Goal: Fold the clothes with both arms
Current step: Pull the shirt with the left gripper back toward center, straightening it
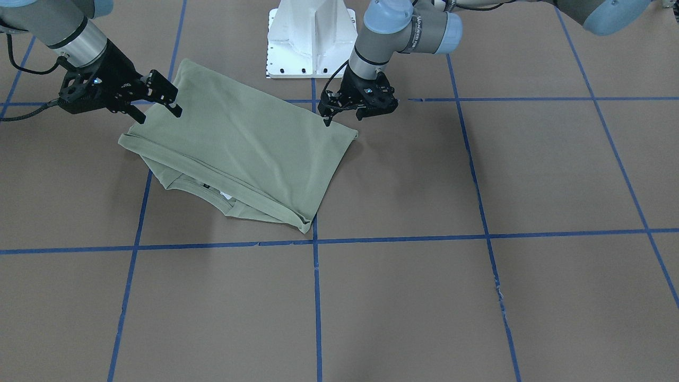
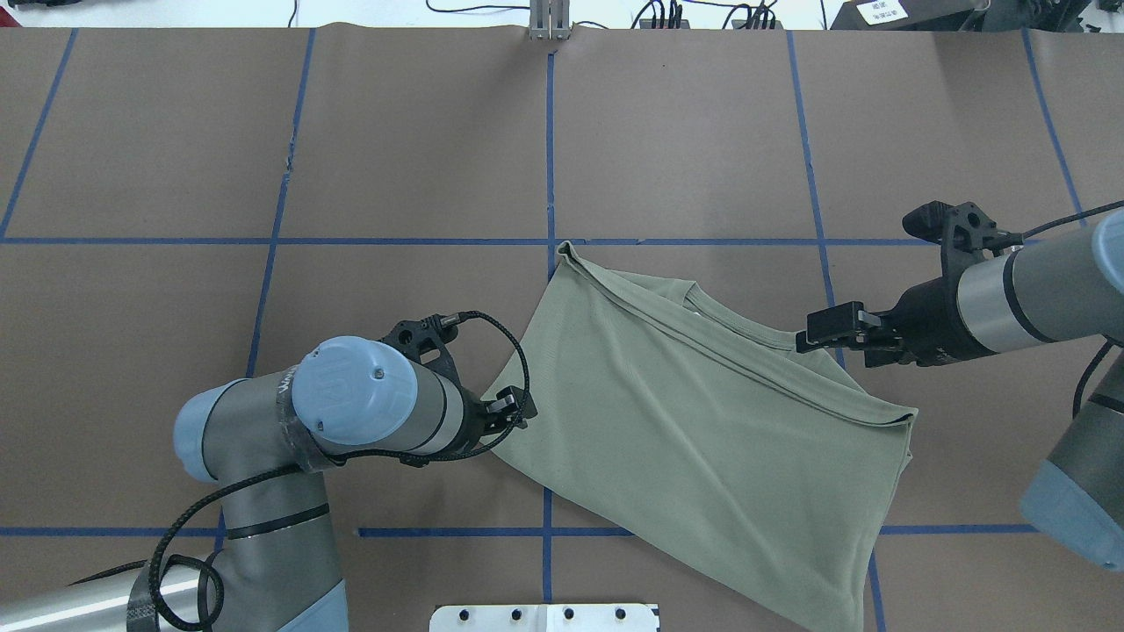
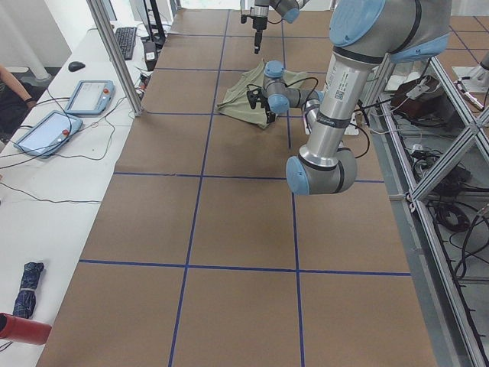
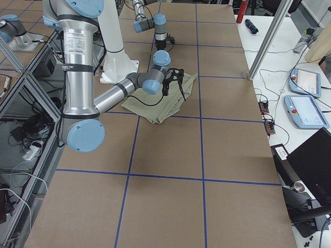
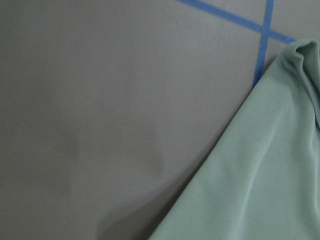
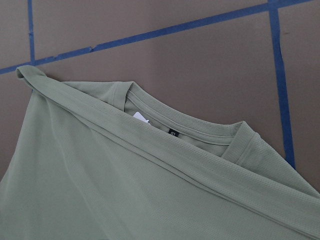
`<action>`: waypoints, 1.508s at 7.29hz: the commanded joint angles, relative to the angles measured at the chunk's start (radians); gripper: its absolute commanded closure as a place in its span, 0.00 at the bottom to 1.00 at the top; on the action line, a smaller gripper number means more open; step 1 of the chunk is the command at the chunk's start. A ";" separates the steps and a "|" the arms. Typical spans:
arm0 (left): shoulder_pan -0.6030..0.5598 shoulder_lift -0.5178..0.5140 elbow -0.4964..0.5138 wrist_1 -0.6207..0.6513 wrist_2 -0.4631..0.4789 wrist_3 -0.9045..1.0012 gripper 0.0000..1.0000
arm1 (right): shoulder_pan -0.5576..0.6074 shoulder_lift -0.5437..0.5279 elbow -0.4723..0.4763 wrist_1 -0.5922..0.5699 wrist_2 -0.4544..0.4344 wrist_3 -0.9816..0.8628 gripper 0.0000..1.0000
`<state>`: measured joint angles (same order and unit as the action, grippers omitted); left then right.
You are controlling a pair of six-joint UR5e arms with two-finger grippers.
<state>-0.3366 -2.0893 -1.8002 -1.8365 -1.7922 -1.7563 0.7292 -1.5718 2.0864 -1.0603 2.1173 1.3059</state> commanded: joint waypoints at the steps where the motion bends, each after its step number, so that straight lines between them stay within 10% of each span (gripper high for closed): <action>1: 0.005 -0.003 0.051 -0.007 0.023 -0.017 0.07 | 0.001 0.022 -0.022 0.000 -0.003 0.003 0.00; 4: 0.007 -0.014 0.073 -0.015 0.039 -0.023 0.23 | 0.001 0.022 -0.029 0.000 -0.004 0.001 0.00; 6: 0.008 -0.015 0.068 -0.015 0.039 -0.020 0.85 | 0.002 0.021 -0.029 0.000 -0.002 0.001 0.00; 7: 0.010 -0.015 0.067 -0.015 0.039 -0.018 1.00 | 0.002 0.021 -0.029 0.000 -0.002 0.001 0.00; 11: -0.073 -0.011 0.054 -0.012 0.040 0.006 1.00 | 0.004 0.018 -0.035 -0.001 -0.007 0.010 0.00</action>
<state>-0.3666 -2.1011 -1.7459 -1.8499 -1.7543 -1.7617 0.7324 -1.5519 2.0544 -1.0613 2.1126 1.3146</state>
